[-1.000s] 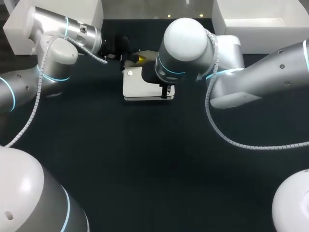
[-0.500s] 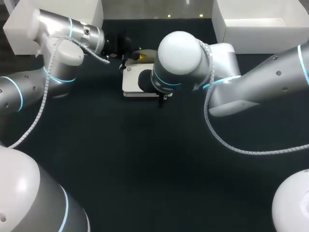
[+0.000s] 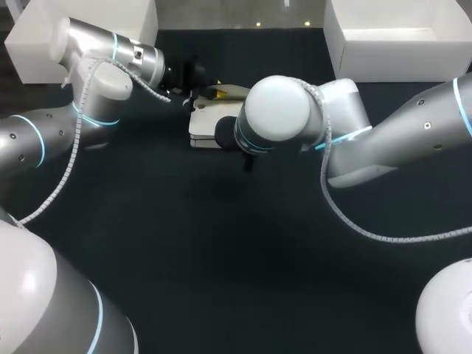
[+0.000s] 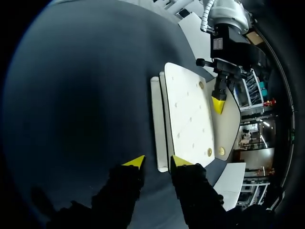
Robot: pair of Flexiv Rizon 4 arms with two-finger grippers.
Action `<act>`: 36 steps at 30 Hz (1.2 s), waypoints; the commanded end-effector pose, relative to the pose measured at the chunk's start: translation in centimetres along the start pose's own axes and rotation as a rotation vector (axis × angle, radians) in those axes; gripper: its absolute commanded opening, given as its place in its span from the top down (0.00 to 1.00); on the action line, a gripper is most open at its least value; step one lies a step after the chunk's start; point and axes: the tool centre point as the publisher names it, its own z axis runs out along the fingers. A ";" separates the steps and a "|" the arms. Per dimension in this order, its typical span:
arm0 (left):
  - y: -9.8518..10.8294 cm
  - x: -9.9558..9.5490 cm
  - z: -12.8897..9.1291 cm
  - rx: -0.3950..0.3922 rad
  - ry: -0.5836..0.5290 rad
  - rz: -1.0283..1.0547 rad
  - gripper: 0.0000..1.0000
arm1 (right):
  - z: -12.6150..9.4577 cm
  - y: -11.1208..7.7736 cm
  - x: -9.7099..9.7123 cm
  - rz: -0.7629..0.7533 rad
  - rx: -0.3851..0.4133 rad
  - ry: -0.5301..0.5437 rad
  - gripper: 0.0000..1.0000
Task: Pick up the bag, open it, inspect its contents, close it, and place it on the opposite side
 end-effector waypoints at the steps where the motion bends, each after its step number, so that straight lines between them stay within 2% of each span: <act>1: 0.4 0.1 0.1 0.010 0.017 -0.004 1.00 | 0.6 0.3 -0.1 -0.007 0.008 -0.025 0.27; 5: 0.4 0.5 0.2 0.009 0.048 0.000 1.00 | 0.8 0.6 -0.5 -0.018 0.014 -0.035 0.25; 11: 0.3 0.8 0.2 0.010 0.064 0.002 1.00 | 1.3 0.7 -0.9 -0.039 0.027 -0.052 0.33; 13: 0.2 0.9 0.2 0.011 0.069 0.003 1.00 | 1.4 0.7 -1.1 -0.040 0.029 -0.059 0.46; 15: 0.2 1.1 0.2 0.015 0.075 0.003 1.00 | 1.5 0.7 -1.3 -0.042 0.034 -0.067 0.52; 26: 0.2 1.4 0.2 0.023 0.098 -0.005 1.00 | 2.6 0.5 -1.3 -0.059 0.065 -0.070 0.57; 29: 0.2 1.4 0.1 0.021 0.100 -0.003 1.00 | 2.8 0.5 -1.4 -0.055 0.068 -0.073 0.61; 31: 0.2 1.5 0.1 0.020 0.100 -0.002 1.00 | 2.8 0.4 -1.5 -0.051 0.066 -0.077 0.75; 36: 0.2 1.5 0.0 0.022 0.101 -0.003 1.00 | 2.8 0.4 -1.7 -0.049 0.064 -0.082 0.92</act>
